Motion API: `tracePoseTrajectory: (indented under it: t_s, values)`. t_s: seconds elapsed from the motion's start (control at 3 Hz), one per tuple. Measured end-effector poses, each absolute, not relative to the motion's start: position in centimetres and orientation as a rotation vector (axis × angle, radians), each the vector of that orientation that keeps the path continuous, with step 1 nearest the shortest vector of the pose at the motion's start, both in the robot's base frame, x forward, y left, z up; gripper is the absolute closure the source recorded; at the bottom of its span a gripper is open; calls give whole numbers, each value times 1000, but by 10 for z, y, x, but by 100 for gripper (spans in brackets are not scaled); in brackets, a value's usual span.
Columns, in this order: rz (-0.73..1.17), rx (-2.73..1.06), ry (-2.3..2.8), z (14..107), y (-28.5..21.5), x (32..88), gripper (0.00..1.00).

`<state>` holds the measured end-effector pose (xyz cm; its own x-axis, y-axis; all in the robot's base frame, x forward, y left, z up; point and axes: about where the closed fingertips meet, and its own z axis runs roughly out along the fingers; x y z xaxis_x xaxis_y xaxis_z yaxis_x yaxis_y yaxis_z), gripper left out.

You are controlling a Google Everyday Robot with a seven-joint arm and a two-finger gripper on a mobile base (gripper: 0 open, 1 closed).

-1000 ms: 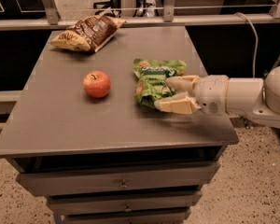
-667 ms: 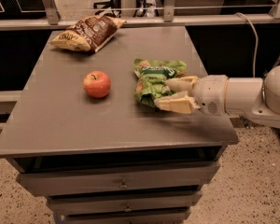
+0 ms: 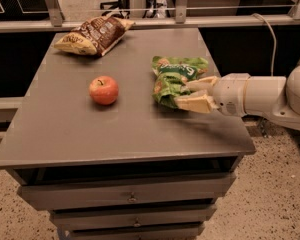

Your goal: Move green rice chip bag near brown chip bag

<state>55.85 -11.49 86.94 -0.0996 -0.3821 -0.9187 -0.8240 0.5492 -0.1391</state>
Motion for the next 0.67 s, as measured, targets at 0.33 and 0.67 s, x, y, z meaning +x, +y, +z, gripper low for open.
tracePoseTrajectory:
  t_s: [0.33,0.67]
  values:
    - [435,-1006,1667,878,-125,608,100]
    - [421,-995,1628,889,-125,641,100]
